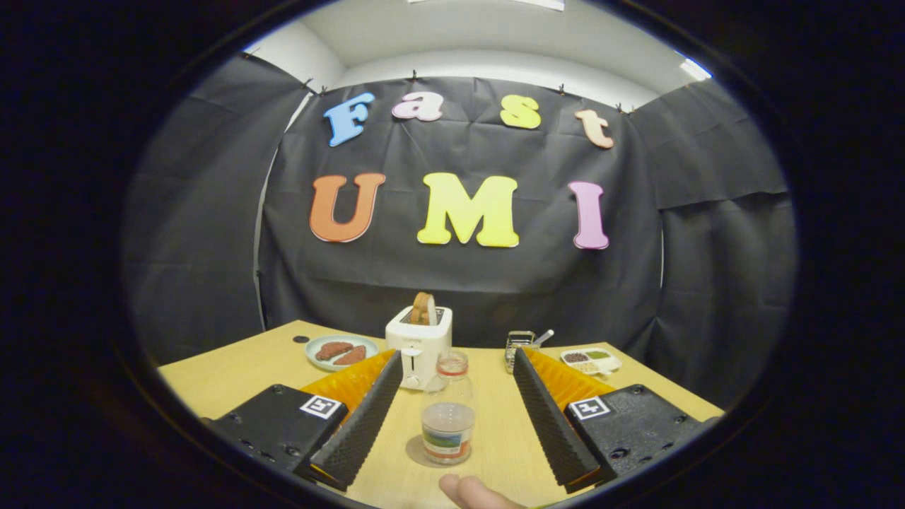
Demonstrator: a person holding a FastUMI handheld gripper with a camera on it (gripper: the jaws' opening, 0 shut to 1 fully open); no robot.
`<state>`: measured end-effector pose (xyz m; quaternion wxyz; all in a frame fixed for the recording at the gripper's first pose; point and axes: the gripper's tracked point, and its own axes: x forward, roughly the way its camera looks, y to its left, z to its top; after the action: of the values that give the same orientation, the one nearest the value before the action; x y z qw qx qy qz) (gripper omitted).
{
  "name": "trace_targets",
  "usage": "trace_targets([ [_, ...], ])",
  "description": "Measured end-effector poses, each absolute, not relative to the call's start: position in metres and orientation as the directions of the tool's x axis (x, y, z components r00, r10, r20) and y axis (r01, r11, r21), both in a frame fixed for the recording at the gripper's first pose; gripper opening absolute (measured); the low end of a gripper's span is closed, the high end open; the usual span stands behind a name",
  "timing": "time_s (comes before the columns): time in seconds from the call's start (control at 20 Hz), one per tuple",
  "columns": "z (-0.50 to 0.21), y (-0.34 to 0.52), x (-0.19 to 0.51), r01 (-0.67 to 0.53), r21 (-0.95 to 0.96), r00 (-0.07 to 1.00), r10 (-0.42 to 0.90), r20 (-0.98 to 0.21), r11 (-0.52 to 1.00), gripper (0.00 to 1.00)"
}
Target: Take the bottle from table, then pour the juice into the cup, finally place the bottle on the coaster
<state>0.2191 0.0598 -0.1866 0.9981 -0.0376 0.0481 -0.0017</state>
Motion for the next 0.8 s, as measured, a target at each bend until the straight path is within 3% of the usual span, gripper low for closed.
trace_targets([
  [0.35, -0.13, 0.047, 0.162, 0.015, -0.062, 1.0, -0.016, -0.007, 0.998, 1.0],
  [0.8, -0.091, 0.041, 0.081, 0.044, -0.08, 0.999, -0.045, -0.012, 0.996, 1.0],
])
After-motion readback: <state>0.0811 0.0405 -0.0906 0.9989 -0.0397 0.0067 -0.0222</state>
